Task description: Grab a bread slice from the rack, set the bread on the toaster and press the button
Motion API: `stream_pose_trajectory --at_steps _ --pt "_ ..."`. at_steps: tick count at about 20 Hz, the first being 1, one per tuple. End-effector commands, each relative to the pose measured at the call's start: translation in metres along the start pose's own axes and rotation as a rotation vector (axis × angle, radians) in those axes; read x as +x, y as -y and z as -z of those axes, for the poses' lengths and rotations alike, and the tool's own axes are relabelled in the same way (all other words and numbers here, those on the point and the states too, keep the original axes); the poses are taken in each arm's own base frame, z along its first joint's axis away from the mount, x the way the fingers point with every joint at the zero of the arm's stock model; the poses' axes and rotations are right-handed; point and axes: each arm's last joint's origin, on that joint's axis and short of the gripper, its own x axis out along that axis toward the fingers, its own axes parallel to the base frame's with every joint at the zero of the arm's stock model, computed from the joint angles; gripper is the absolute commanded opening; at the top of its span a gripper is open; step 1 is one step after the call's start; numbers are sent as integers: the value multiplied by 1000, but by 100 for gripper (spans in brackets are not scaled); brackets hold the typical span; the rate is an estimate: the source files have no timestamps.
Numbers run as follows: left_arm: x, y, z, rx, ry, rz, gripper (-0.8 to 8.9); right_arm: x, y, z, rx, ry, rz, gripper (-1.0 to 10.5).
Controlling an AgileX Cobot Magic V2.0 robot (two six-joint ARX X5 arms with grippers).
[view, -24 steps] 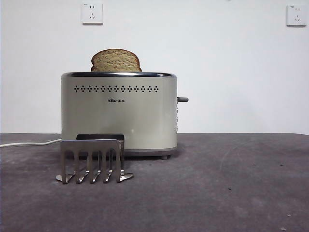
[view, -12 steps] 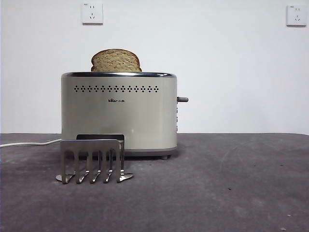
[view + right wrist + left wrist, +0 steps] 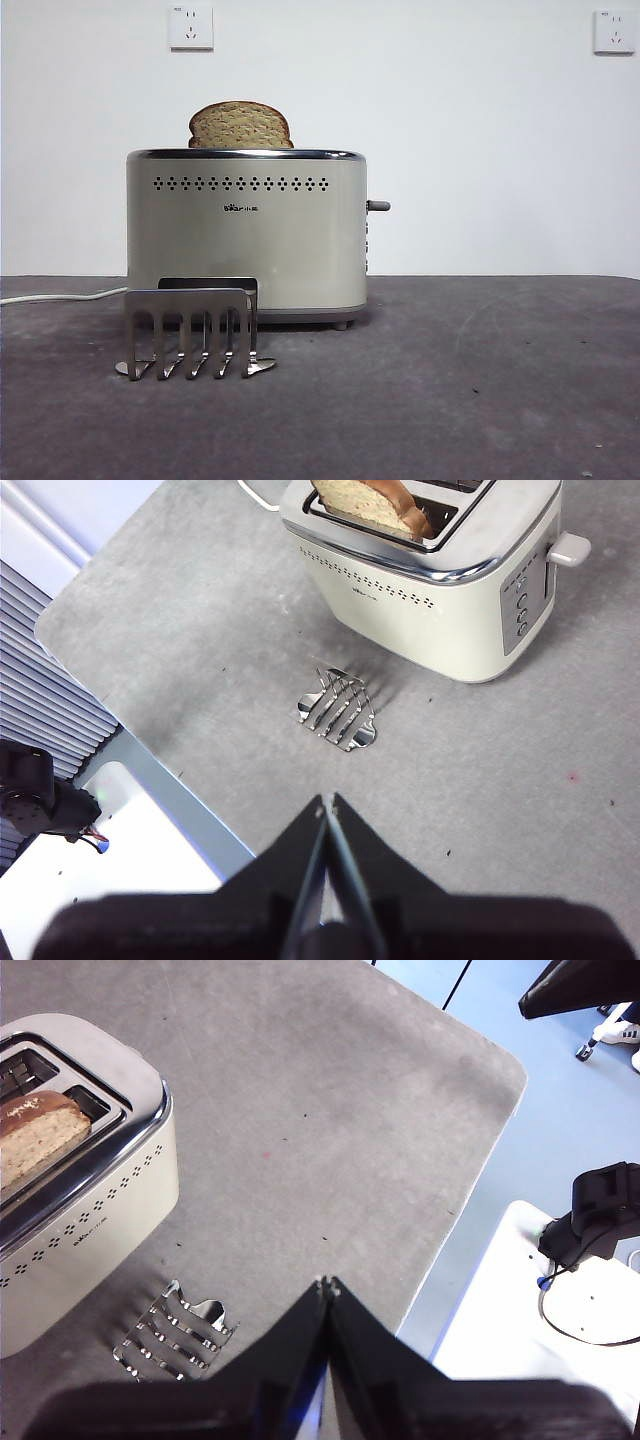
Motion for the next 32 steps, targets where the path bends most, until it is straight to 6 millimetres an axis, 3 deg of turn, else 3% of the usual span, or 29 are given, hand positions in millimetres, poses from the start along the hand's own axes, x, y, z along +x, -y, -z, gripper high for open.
stream_pose_trajectory --at_steps 1,5,7,12,14,17,21,28,32 --pt "0 0 -1 16 7 2 -3 1 0 1 -5 -3 1 1" --pt "0 0 -1 17 8 0 -3 1 1 1 -5 -3 1 1" --pt "-10 0 2 77 33 -48 -3 1 0 1 -5 -3 1 1" --pt "-73 14 0 262 389 -309 -3 1 0 1 -5 -3 1 1" --pt "-94 23 12 303 502 -428 -4 1 0 1 -5 -3 1 1" --pt "-101 32 42 350 618 -597 -3 1 0 1 -5 -3 1 1" --pt "-75 22 95 322 710 -832 -3 1 0 1 -5 -3 1 1" --pt "9 -20 192 160 815 -874 -3 1 0 1 -5 -3 1 1" --pt "46 -36 237 62 799 -888 -3 1 0 1 -5 -3 1 1"
